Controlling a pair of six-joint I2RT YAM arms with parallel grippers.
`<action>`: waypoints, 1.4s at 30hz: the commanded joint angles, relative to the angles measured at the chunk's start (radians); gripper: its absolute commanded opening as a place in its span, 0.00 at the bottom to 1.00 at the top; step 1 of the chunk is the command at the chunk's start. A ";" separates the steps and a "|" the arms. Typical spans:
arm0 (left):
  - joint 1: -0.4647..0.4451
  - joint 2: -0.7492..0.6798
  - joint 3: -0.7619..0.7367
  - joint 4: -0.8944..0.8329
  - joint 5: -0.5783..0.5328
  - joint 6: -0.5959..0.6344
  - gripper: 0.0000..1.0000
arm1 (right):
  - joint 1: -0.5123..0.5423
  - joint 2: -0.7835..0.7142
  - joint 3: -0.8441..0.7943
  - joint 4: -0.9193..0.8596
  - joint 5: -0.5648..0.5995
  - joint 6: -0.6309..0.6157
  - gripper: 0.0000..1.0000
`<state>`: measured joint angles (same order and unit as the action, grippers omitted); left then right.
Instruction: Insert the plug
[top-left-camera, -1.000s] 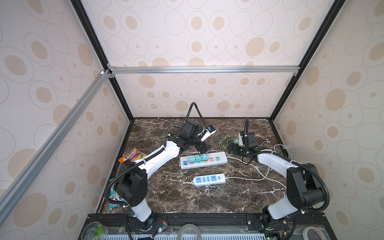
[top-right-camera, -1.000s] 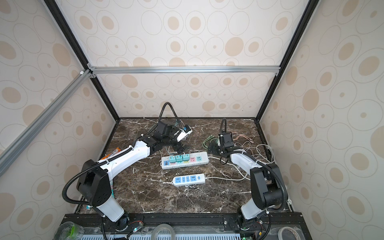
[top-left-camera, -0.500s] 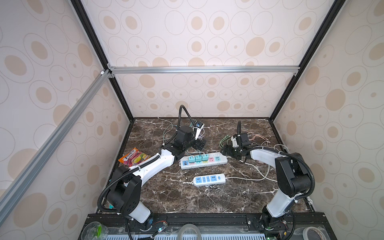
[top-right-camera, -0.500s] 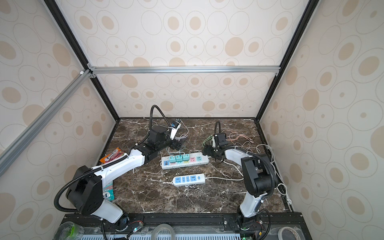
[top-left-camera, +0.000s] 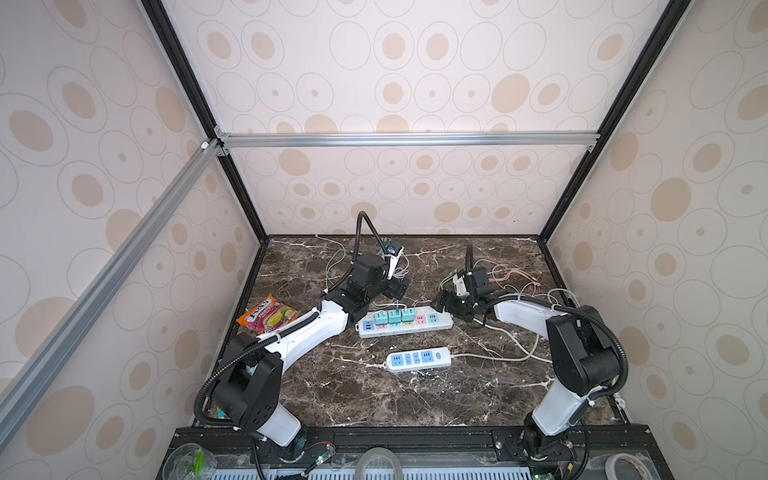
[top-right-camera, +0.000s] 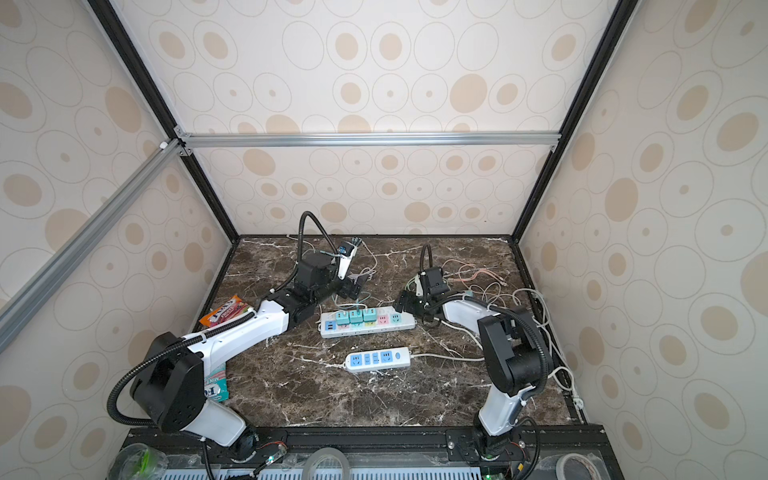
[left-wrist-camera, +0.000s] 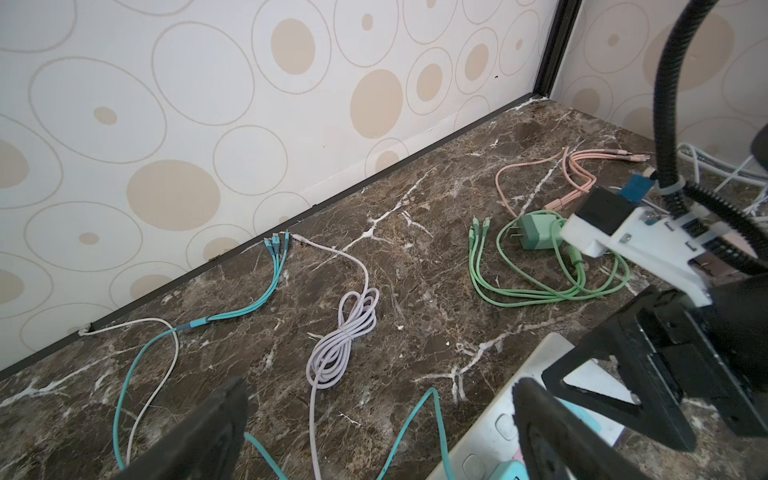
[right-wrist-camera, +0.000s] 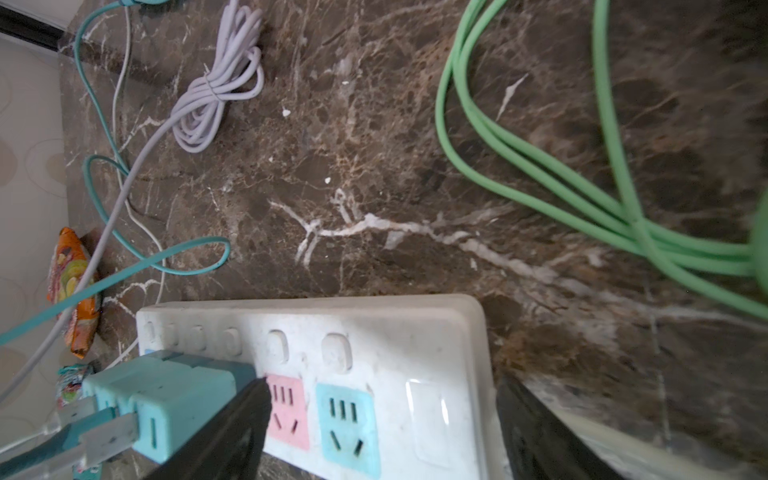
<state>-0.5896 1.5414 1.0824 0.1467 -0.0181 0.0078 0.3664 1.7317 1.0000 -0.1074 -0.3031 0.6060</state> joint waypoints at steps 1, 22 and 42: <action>0.007 -0.015 0.001 0.027 -0.014 -0.020 0.98 | 0.011 -0.016 -0.004 0.034 -0.041 0.044 0.86; 0.012 -0.041 -0.012 0.030 -0.024 -0.037 0.98 | -0.220 -0.100 0.137 -0.362 0.377 -0.335 0.87; 0.012 -0.061 -0.047 0.004 -0.051 -0.028 0.98 | -0.246 0.246 0.408 -0.542 0.701 -0.421 0.58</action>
<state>-0.5823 1.5089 1.0363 0.1520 -0.0502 -0.0189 0.1238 1.9461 1.3693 -0.6048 0.3618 0.1852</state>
